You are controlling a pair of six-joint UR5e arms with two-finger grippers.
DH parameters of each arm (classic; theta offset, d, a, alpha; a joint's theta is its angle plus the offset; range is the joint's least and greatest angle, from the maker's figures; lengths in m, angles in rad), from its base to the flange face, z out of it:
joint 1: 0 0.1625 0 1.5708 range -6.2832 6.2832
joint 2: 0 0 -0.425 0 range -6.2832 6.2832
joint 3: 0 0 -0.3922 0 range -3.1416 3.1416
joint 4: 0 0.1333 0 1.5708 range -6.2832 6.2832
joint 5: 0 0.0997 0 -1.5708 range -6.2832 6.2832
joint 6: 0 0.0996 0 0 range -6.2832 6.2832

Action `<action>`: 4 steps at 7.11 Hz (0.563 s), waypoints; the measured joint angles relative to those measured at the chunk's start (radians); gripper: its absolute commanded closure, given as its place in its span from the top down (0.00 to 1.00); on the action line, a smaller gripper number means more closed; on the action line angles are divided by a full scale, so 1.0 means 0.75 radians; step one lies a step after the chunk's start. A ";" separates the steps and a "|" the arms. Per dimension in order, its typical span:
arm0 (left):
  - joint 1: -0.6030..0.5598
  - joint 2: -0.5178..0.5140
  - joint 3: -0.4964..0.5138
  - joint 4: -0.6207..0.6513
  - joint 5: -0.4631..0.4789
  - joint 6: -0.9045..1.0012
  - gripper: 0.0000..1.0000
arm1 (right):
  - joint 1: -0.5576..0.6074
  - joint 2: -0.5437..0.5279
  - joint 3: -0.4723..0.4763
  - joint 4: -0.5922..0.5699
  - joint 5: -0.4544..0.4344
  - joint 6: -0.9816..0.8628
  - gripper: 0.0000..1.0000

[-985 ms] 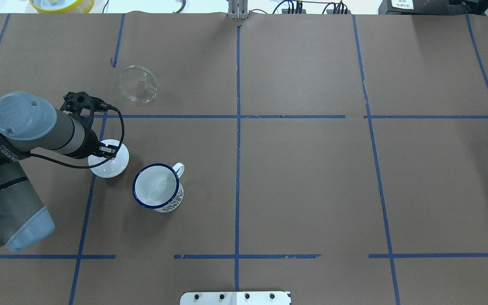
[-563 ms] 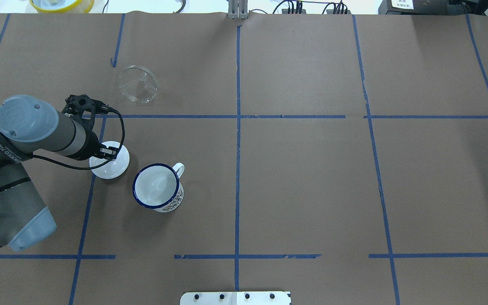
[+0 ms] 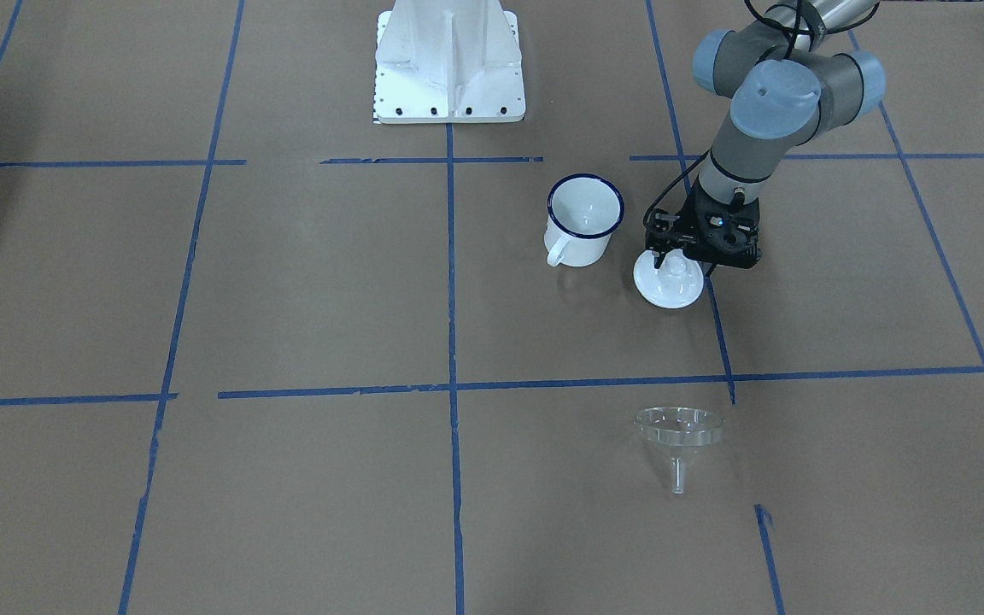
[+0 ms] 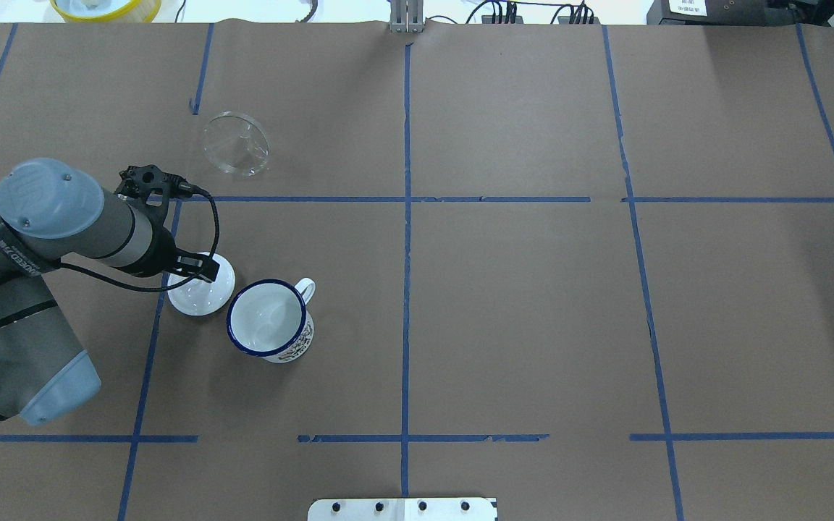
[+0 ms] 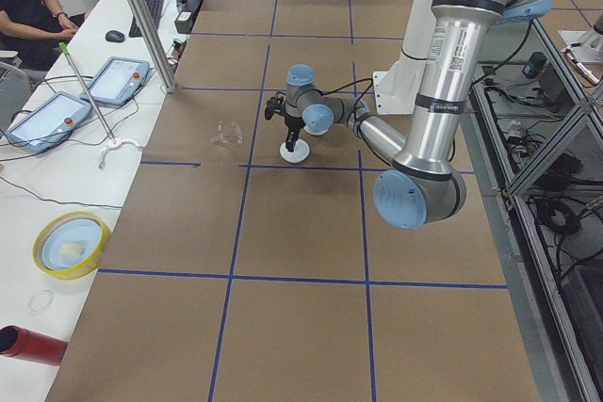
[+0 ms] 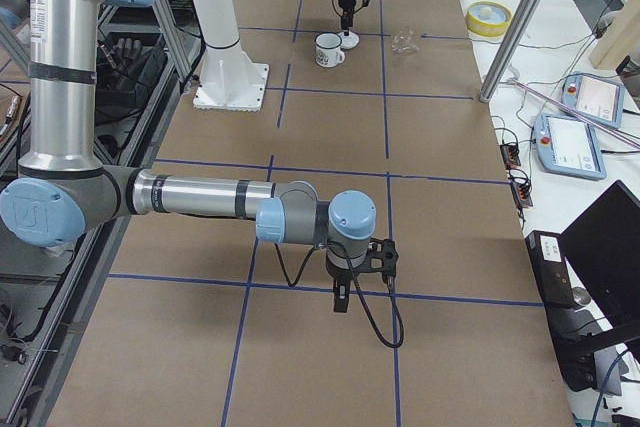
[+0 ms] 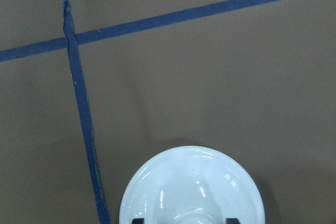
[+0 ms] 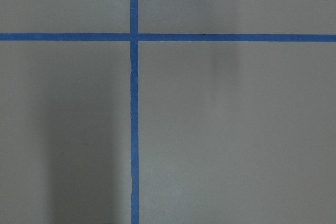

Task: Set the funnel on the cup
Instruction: 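Release the lid and move the left gripper toward the glass funnel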

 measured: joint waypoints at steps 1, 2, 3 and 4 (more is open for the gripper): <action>-0.055 -0.014 -0.013 0.004 -0.003 -0.005 1.00 | 0.000 0.000 0.000 0.000 0.000 0.000 1.00; -0.141 -0.039 -0.026 0.006 -0.013 -0.025 1.00 | 0.000 0.000 0.000 0.000 0.000 0.000 1.00; -0.215 -0.074 -0.028 0.004 -0.024 -0.123 1.00 | 0.000 0.000 0.000 0.000 0.000 0.000 1.00; -0.248 -0.119 -0.019 0.000 -0.024 -0.293 1.00 | 0.000 0.000 0.000 0.000 0.000 0.000 1.00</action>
